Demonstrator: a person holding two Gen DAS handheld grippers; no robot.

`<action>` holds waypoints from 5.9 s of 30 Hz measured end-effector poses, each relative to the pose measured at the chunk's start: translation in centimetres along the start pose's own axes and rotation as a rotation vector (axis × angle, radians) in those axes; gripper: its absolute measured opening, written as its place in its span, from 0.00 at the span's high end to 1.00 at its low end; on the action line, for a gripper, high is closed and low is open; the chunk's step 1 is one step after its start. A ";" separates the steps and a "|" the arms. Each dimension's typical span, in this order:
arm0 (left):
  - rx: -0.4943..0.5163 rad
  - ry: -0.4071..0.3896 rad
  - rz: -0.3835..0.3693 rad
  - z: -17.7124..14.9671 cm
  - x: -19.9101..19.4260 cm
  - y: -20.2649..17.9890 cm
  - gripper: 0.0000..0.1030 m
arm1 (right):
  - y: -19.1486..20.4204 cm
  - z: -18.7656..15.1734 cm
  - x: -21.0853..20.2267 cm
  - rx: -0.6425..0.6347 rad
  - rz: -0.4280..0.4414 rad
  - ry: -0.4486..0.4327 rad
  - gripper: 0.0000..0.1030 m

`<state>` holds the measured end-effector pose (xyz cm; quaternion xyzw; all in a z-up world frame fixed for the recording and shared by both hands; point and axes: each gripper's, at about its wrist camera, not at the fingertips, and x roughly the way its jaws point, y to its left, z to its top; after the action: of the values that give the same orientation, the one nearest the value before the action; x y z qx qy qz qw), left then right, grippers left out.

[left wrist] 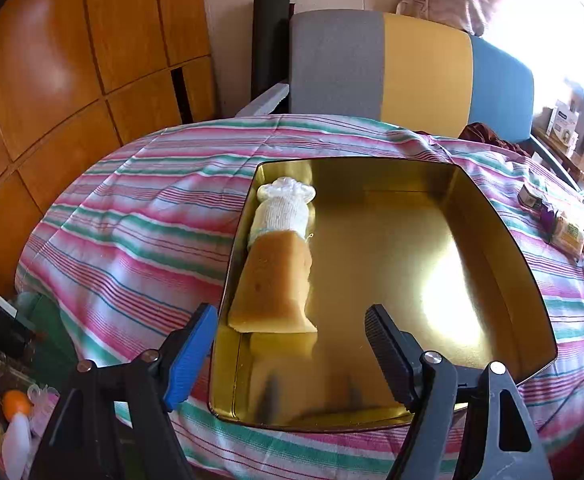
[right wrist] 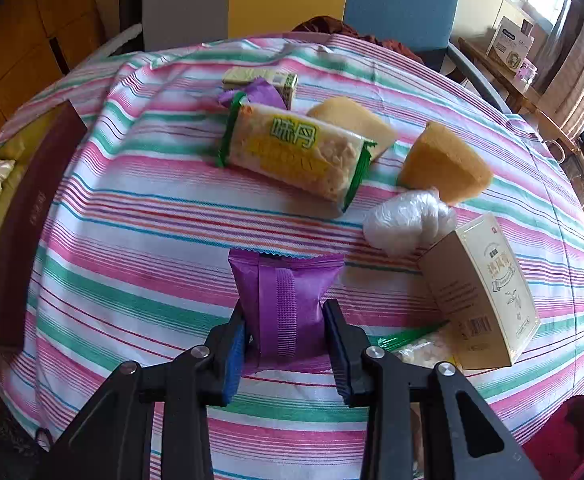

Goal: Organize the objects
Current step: 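Carry the purple packet into the tray beside the sponge and open the right tool, then move both tools back over the remaining items on the table, then grasp the second purple packet with the left tool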

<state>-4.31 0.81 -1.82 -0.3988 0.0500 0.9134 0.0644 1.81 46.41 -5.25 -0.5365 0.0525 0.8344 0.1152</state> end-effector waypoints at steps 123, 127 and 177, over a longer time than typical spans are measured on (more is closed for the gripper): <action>0.422 -0.049 -0.350 5.0 -1.5 -25.7 0.17 | -12.5 0.1 -4.0 0.509 -0.161 -0.225 0.54; 0.518 -0.073 -0.386 5.8 -1.2 -29.6 0.19 | -13.8 -0.6 -4.3 0.586 -0.157 -0.224 0.54; 0.655 0.154 -0.675 4.9 5.8 -38.0 0.17 | -16.8 -1.7 -3.7 0.748 -0.034 -0.183 0.43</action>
<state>-5.78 39.41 -4.29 -0.4180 0.2077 0.7453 0.4761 8.94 61.80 -1.95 -0.3817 0.3340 0.7999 0.3209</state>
